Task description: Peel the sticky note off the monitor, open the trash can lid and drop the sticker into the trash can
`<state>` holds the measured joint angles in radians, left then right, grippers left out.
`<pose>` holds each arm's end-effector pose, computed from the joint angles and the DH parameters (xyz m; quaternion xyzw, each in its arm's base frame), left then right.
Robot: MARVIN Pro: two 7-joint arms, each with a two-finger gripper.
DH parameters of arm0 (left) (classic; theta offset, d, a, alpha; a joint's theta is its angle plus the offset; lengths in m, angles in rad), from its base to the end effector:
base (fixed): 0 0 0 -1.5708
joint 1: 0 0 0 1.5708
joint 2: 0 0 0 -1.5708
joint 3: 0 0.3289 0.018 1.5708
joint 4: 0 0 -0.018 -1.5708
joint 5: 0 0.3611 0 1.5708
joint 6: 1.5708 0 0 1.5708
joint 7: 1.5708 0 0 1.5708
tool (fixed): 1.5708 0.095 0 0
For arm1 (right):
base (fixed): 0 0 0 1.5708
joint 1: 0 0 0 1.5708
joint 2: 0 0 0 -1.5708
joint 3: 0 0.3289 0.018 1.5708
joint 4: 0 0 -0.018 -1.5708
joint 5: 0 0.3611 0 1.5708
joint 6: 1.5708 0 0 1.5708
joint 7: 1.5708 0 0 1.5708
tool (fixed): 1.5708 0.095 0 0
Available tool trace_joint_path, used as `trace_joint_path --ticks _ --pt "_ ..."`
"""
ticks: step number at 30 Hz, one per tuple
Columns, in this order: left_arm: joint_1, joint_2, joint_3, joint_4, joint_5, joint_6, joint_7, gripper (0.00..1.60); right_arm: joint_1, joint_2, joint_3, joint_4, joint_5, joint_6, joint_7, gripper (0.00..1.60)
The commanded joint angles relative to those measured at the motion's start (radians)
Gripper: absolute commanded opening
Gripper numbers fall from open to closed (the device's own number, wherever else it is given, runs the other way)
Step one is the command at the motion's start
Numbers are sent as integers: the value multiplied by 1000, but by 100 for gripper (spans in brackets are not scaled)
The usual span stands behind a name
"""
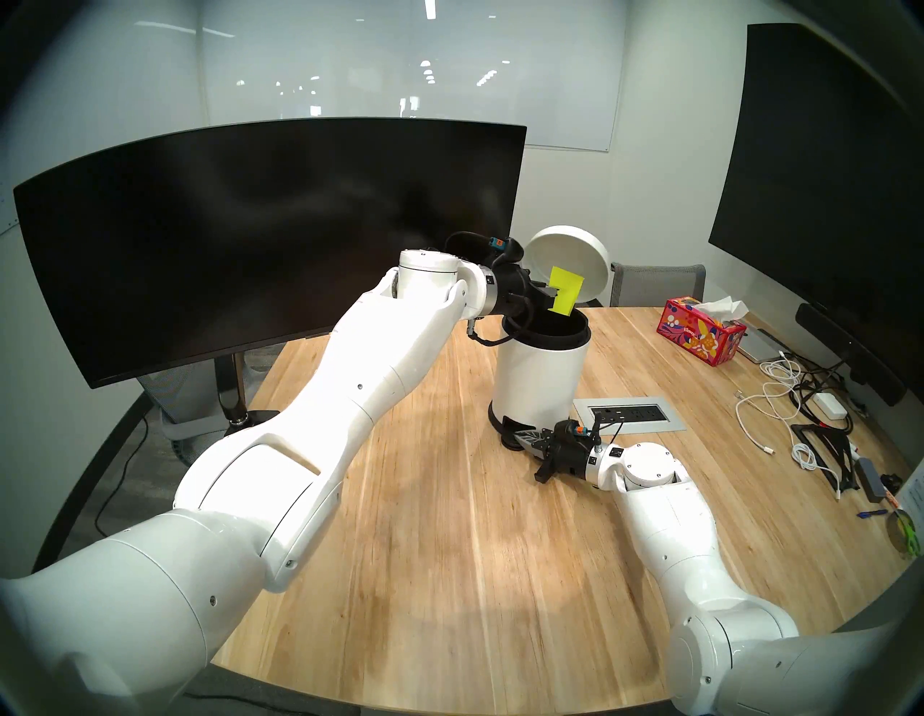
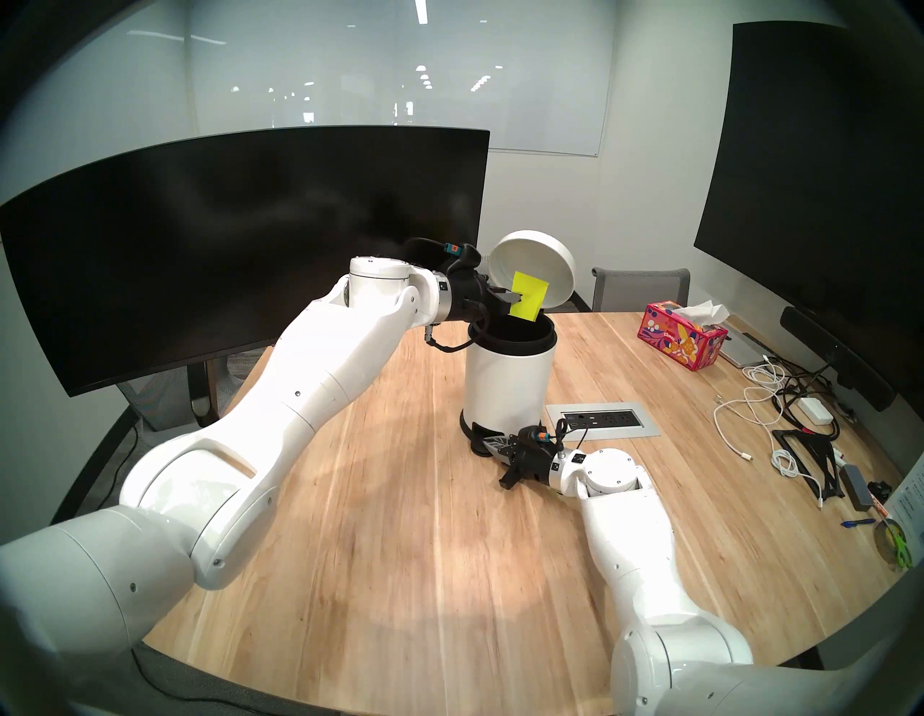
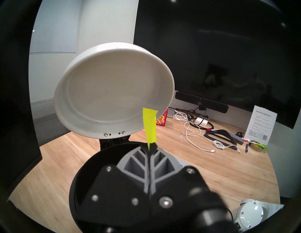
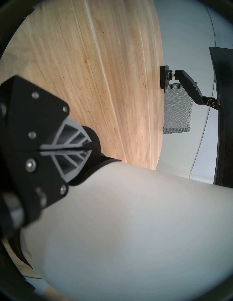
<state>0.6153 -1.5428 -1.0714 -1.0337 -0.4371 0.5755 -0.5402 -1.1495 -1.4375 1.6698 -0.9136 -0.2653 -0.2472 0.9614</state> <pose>0.6484 -0.2151 -0.0999 0.7107 -0.3233 0.5303 0.3306 0.5532 -0.0347 -0.4125 -0.6869 -0.4019 -0.5744 0.1916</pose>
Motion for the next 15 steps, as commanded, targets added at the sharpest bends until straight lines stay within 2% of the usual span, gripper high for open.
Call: trace_joint_path --ticks 1,15 --pt "-31 7 5 -31 3 27 -14 0 -1 6 -2 1 -5 2 2 0" --pt "-49 -10 7 -3 25 39 -11 0 -1 5 0 1 -6 2 2 0"
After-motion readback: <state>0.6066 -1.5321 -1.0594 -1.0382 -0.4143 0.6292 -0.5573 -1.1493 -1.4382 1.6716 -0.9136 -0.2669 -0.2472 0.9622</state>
